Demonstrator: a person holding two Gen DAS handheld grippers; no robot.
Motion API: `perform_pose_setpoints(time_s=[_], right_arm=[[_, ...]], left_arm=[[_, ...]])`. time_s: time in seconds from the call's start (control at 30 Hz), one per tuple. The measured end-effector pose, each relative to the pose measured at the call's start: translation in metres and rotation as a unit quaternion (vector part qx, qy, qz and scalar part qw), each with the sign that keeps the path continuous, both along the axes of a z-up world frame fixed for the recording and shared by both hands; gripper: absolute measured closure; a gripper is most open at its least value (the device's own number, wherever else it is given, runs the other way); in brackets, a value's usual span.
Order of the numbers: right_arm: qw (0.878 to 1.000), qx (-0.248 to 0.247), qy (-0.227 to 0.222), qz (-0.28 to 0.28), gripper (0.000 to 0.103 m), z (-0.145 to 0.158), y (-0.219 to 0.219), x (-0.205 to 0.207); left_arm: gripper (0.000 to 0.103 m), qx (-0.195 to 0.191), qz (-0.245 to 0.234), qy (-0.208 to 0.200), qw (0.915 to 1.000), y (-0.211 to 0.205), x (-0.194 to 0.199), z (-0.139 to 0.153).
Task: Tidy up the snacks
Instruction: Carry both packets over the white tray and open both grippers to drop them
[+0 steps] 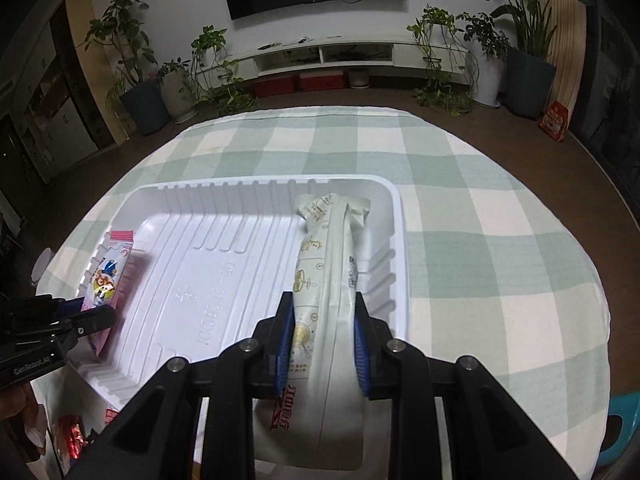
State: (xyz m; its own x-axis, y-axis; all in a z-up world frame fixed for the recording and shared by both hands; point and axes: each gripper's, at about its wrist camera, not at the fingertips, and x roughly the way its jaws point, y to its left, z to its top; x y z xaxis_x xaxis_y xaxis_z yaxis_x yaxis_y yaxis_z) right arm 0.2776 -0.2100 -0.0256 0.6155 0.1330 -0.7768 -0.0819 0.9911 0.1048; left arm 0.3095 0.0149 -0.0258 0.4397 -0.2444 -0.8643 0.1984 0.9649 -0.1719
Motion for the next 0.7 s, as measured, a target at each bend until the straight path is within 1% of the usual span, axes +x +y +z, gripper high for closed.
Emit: perform_pose_setpoints(time_s=[0.13, 0.23, 0.37, 0.57, 0.6, 0.63, 0.67, 0.7], right_arm=[[1.000, -0.004, 0.000, 0.001, 0.075, -0.004, -0.002, 0.004], [1.000, -0.018, -0.002, 0.005, 0.074, -0.004, 0.002, 0.004], [1.000, -0.027, -0.003, 0.009, 0.069, -0.005, 0.005, 0.003], [1.000, -0.024, -0.006, 0.014, 0.064, -0.003, 0.008, 0.001], [1.000, -0.022, -0.006, 0.014, 0.062, -0.003, 0.007, 0.001], [1.000, -0.020, -0.006, 0.014, 0.062, -0.002, 0.007, 0.001], [1.000, -0.019, -0.007, 0.014, 0.061, -0.001, 0.007, 0.000], [1.000, -0.018, -0.009, 0.015, 0.058, 0.000, 0.007, 0.000]], left_arm=[[0.078, -0.003, 0.002, -0.003, 1.0000, -0.001, -0.005, 0.002], [0.078, -0.003, 0.008, -0.005, 1.0000, 0.000, -0.005, 0.003], [0.077, 0.003, 0.010, -0.006, 0.9999, -0.002, -0.004, 0.003], [0.073, 0.003, 0.012, -0.009, 0.9999, -0.004, -0.003, 0.002], [0.067, -0.002, 0.010, -0.011, 0.9999, -0.004, -0.003, 0.003], [0.057, -0.005, 0.007, -0.014, 0.9999, -0.005, -0.003, 0.004], [0.053, -0.008, 0.004, -0.016, 0.9998, -0.007, -0.004, 0.006], [0.046, -0.009, 0.002, -0.018, 0.9998, -0.008, -0.004, 0.007]])
